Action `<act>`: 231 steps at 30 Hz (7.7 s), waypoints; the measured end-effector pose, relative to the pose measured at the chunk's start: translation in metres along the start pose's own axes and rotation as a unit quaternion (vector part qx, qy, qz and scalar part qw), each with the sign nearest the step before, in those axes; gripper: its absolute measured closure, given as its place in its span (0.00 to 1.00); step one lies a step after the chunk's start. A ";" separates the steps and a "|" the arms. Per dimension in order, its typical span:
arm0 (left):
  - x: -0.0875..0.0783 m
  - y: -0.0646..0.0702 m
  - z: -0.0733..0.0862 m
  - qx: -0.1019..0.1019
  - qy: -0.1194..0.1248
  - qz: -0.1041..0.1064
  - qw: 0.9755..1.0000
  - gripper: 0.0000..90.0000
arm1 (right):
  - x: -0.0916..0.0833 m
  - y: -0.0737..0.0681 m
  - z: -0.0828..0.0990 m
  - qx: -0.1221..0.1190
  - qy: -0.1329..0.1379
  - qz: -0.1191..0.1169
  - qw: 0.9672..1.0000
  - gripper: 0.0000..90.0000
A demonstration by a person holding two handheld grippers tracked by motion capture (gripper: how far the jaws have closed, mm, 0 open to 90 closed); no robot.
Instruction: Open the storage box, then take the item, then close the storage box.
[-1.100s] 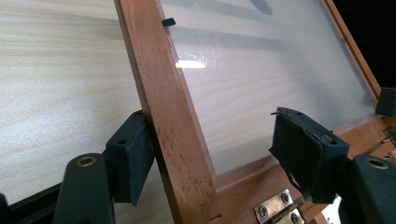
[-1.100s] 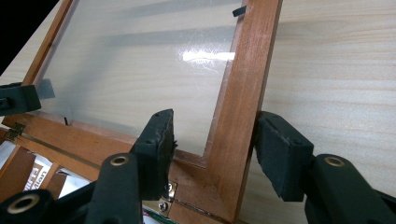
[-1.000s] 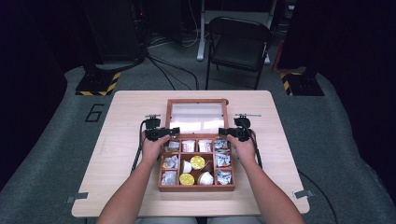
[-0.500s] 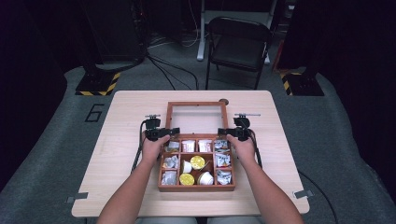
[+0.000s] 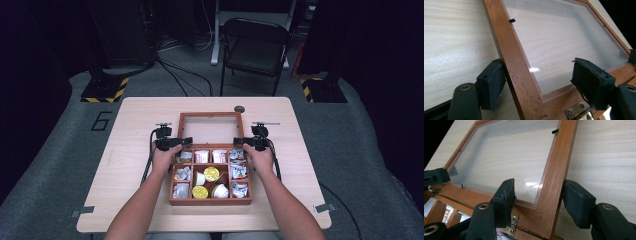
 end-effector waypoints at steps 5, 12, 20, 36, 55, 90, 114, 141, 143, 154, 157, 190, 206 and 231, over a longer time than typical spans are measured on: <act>0.001 -0.001 0.001 -0.005 -0.002 0.003 1.000 0.30 | 0.000 0.000 0.002 0.021 -0.006 -0.003 1.000 0.48; 0.001 -0.002 0.002 -0.013 -0.007 0.004 1.000 0.29 | 0.002 0.002 0.002 0.021 -0.003 -0.007 1.000 0.48; 0.001 -0.002 0.002 -0.013 -0.008 0.004 1.000 0.29 | 0.002 0.001 0.003 0.033 -0.011 -0.007 0.999 0.47; -0.022 -0.007 -0.009 0.006 0.003 -0.018 1.000 0.36 | -0.014 0.007 -0.004 0.013 0.023 0.019 0.999 0.44; -0.074 0.024 -0.021 0.019 0.037 0.020 0.999 0.39 | -0.049 -0.077 0.025 -0.143 0.012 -0.049 0.988 0.48; -0.096 0.032 -0.016 0.060 0.043 0.023 0.997 0.38 | -0.027 -0.114 0.101 -0.223 -0.085 -0.063 0.969 0.38; -0.099 0.033 -0.016 0.066 0.045 0.017 0.997 0.38 | -0.015 -0.119 0.105 -0.260 -0.124 -0.046 0.956 0.41; -0.097 0.027 -0.014 0.066 0.039 0.008 0.997 0.37 | -0.064 -0.125 0.067 -0.257 -0.057 -0.065 0.963 0.41; -0.097 0.027 -0.014 0.068 0.040 0.008 0.997 0.37 | -0.068 -0.117 0.061 -0.252 -0.050 -0.056 0.965 0.41; -0.098 0.026 -0.014 0.069 0.037 0.003 0.997 0.37 | -0.089 -0.035 0.028 -0.194 -0.009 0.029 0.981 0.41; -0.098 0.025 -0.013 0.066 0.038 0.003 0.997 0.37 | -0.093 -0.012 0.026 -0.179 -0.005 0.052 0.982 0.41; -0.103 0.017 -0.012 0.053 0.044 -0.006 0.998 0.37 | -0.123 0.101 0.045 -0.096 0.009 0.174 0.980 0.41; -0.102 0.015 -0.011 0.052 0.040 -0.009 0.998 0.37 | -0.120 0.110 0.050 -0.094 0.009 0.187 0.978 0.41; -0.102 0.015 -0.011 0.053 0.039 -0.012 0.998 0.37 | -0.121 0.108 0.047 -0.104 0.021 0.195 0.975 0.33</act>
Point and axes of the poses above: each handheld gripper's, and its own axes: x roughly forward along the jaws, z roughly out of its underside, y roughly to its right, the point moved 6 cm from there along x, roughly forward along the jaws, and after that the axes turned 3 degrees about y, right-handed, at the moved point
